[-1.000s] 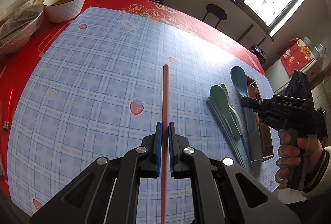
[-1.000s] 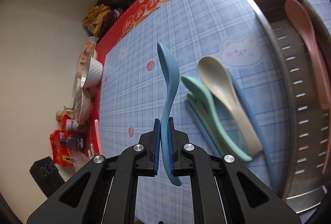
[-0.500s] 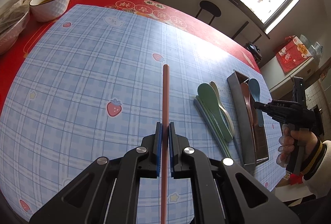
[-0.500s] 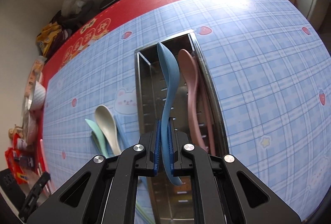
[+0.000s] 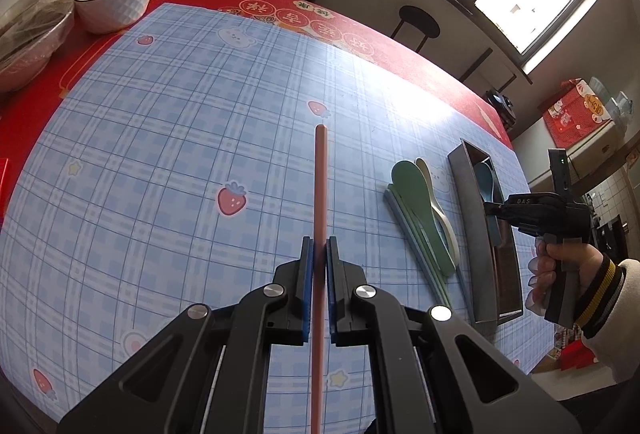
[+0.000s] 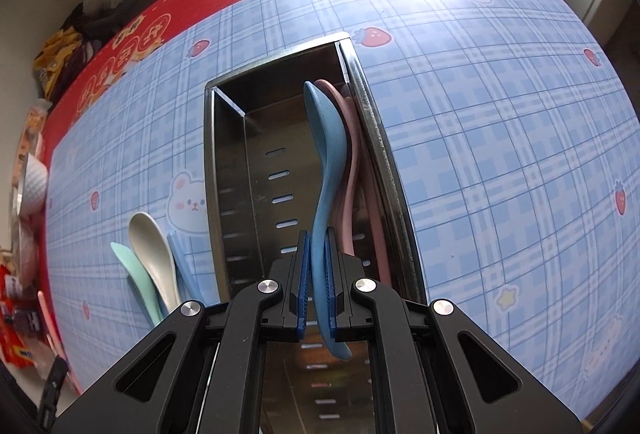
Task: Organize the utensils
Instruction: 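Lower the blue spoon into the steel holder and open the right tool, then carry the pink chopstick toward the steel holder with the left tool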
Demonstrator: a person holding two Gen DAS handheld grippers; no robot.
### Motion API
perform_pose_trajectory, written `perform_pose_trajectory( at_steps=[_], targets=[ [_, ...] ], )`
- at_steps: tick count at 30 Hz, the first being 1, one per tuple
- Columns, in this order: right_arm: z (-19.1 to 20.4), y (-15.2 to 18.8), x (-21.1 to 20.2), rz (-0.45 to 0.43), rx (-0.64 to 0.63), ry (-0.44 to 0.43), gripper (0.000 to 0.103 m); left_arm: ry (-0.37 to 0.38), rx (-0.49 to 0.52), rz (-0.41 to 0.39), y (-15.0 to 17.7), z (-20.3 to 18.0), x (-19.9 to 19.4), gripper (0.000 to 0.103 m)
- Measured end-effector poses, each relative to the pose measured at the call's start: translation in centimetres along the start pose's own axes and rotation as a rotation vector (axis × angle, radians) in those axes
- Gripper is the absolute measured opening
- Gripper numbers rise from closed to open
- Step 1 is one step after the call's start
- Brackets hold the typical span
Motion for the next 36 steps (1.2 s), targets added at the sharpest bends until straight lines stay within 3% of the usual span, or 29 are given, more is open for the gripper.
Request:
perform_pose_trajectory(
  at_steps=[11, 22, 24, 26, 36],
  targets=[
    [1.0, -0.7, 1.2, 0.026, -0.012, -0.001, 0.009, -0.003, -0.007, -0.013, 0.3, 0.0, -0.9, 0.006],
    [1.2, 0.8, -3.6, -0.068, -0.043, -0.067, 0.009, 0.024, 0.03, -0.03, -0.5, -2.2, -1.3, 0.006],
    [1.2, 1.6, -4.7, -0.097, -0.074, -0.07, 0.019, 0.032, 0.044, -0.03, -0.8, -2.9, -1.2, 0.006],
    [1.1, 2.4, -5.9, -0.143, -0.112, -0.065, 0.047, 0.04, 0.06, -0.029, -0.9, -3.8, -1.0, 0.006],
    [-0.8, 5.8, -10.5, -0.251, -0.155, -0.115, 0.053, 0.091, 0.128, -0.005, -1.5, -8.2, 1.1, 0.006]
  ],
)
Point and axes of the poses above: each gripper's, at about its wrist camera, not at the fingertips, and x roughly the way its jaws point, z to its left, y to its underside, the point moved 3 cm from there along x, roughly the way its jaws point
